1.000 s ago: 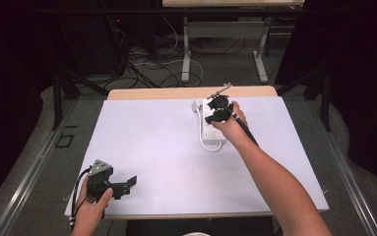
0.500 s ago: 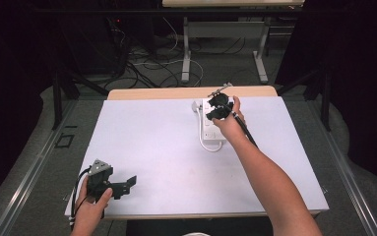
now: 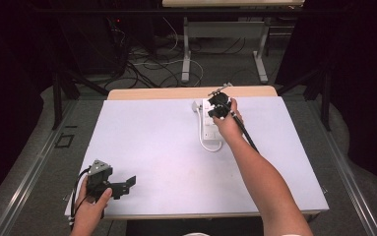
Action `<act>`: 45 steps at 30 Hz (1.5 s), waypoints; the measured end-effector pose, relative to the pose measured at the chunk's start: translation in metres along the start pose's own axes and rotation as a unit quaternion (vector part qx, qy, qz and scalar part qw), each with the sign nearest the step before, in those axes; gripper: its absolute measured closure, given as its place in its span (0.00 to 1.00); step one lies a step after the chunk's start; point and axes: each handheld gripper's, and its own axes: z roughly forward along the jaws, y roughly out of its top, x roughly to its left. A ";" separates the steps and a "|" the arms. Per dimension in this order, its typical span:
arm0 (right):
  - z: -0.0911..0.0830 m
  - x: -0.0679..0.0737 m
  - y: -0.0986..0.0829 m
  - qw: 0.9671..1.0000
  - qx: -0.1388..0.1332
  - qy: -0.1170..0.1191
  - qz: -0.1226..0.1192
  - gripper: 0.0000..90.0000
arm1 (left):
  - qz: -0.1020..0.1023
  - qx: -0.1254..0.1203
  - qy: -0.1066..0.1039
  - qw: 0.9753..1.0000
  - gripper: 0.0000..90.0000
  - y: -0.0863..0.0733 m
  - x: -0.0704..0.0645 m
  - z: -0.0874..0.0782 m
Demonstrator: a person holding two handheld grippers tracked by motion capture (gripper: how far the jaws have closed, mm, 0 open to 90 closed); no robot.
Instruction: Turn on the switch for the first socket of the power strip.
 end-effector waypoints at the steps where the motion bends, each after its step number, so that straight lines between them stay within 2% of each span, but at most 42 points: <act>1: 0.001 -0.002 0.000 1.000 0.002 0.000 -0.002 1.00 | -0.002 -0.001 0.000 1.000 0.00 0.000 0.000 0.000; 5: 0.004 -0.006 0.000 1.000 -0.005 -0.003 0.000 1.00 | -0.006 -0.002 -0.001 1.000 0.00 0.000 0.000 0.001; 7: 0.006 -0.008 0.000 1.000 0.003 0.007 -0.003 1.00 | -0.004 -0.001 0.000 1.000 0.00 0.000 0.001 0.001; 8: 0.006 -0.008 0.000 1.000 0.009 0.008 0.007 1.00 | -0.002 0.000 0.000 1.000 0.00 0.000 0.001 0.001; 11: 0.009 -0.010 -0.001 1.000 0.017 0.011 0.016 1.00 | -0.005 -0.003 -0.002 1.000 0.00 0.000 0.001 0.001; 14: 0.012 -0.010 -0.003 0.999 0.027 0.012 0.013 1.00 | -0.002 0.000 0.000 1.000 0.00 0.000 0.002 0.001; 15: 0.013 -0.009 -0.003 0.999 0.031 0.012 0.016 1.00 | -0.011 -0.002 -0.002 1.000 0.00 -0.001 0.001 0.001; 17: 0.015 -0.008 -0.004 0.999 0.036 0.014 0.009 1.00 | -0.001 -0.001 0.000 1.000 0.00 0.000 0.002 0.001; 21: 0.018 -0.004 -0.004 0.999 0.043 0.024 0.010 1.00 | -0.002 -0.001 0.000 1.000 0.00 0.000 0.002 0.001; 22: 0.019 -0.004 -0.005 0.999 0.032 0.032 0.007 1.00 | -0.005 -0.001 -0.002 1.000 0.00 0.000 0.002 0.001; 23: 0.021 -0.002 -0.006 0.999 0.035 0.035 0.009 1.00 | -0.006 -0.001 -0.002 1.000 0.00 0.000 0.001 0.001; 27: 0.022 0.000 -0.006 0.998 0.054 0.036 0.006 1.00 | -0.012 0.000 -0.001 1.000 0.00 -0.001 0.000 0.001; 30: 0.024 0.002 -0.007 0.998 0.053 0.034 0.017 1.00 | -0.006 0.001 -0.001 1.000 0.00 0.000 0.001 0.001; 31: 0.025 0.001 -0.008 0.998 0.054 0.041 0.006 1.00 | -0.006 0.001 -0.001 1.000 0.00 0.000 0.001 0.001; 33: 0.025 0.004 -0.008 0.997 0.060 0.041 0.024 1.00 | -0.006 0.001 -0.001 1.000 0.00 0.000 0.001 0.001; 36: 0.026 0.003 -0.008 0.997 0.061 0.045 0.012 1.00 | -0.009 0.000 -0.001 1.000 0.00 0.000 0.001 0.002; 41: 0.027 0.005 -0.008 0.997 0.059 0.042 0.015 1.00 | -0.010 0.005 -0.003 1.000 0.00 0.000 0.001 0.001; 42: 0.027 0.005 -0.008 0.997 0.061 0.042 0.019 1.00 | -0.011 0.000 -0.001 1.000 0.00 -0.001 0.001 0.002; 43: 0.027 0.004 -0.009 0.997 0.057 0.045 0.009 1.00 | -0.011 0.000 -0.001 1.000 0.00 -0.001 0.001 0.002; 45: 0.027 0.005 -0.009 0.998 0.057 0.040 0.009 1.00 | -0.005 0.001 0.000 1.000 0.00 -0.001 0.001 0.002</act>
